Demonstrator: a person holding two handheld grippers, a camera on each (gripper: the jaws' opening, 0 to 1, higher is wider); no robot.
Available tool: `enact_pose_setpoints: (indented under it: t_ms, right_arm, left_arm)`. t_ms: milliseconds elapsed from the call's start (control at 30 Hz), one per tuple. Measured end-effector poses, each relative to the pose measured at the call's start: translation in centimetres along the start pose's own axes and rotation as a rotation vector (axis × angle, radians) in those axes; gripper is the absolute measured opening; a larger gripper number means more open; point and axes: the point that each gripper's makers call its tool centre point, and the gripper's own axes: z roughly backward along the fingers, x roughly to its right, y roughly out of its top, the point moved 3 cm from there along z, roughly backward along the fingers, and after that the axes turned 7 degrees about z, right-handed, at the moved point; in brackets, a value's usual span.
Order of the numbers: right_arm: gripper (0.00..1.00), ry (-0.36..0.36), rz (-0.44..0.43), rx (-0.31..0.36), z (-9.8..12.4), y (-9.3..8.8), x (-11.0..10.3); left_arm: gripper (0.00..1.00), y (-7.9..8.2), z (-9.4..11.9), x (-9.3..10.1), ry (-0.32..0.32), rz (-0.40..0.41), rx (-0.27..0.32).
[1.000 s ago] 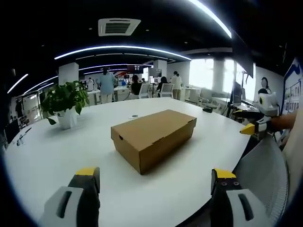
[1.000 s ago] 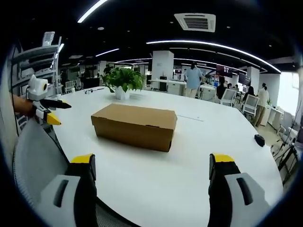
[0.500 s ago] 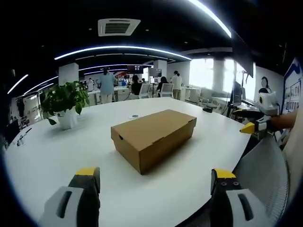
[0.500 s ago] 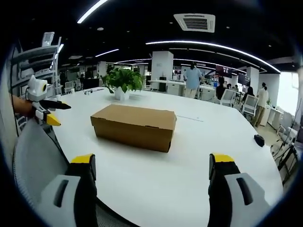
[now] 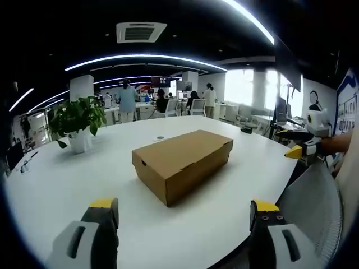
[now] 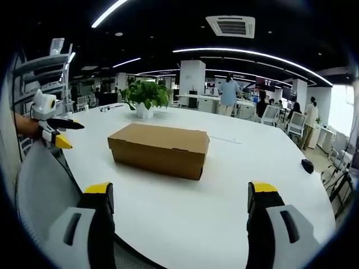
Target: Operate the shoe box by opening the lid, removing the specified soft item, and placing it in the target area until the item is outside and the box remains undamaged.
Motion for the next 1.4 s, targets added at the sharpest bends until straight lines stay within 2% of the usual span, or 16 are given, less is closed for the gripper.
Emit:
enact_pose_setpoints:
  t_ms: [833,1400]
  right_arm:
    - [0.96,-0.001,0.005,-0.007,0.22,-0.23,0.07]
    - [0.96,0.011,0.023,-0.009,0.28,-0.08,-0.01]
  left_arm:
    - [1.00,-0.16,-0.04,0.20,-0.007,-0.021,-0.012]
    - [1.00,0.37,-0.13,0.26,-0.012,-0.035,-0.007]
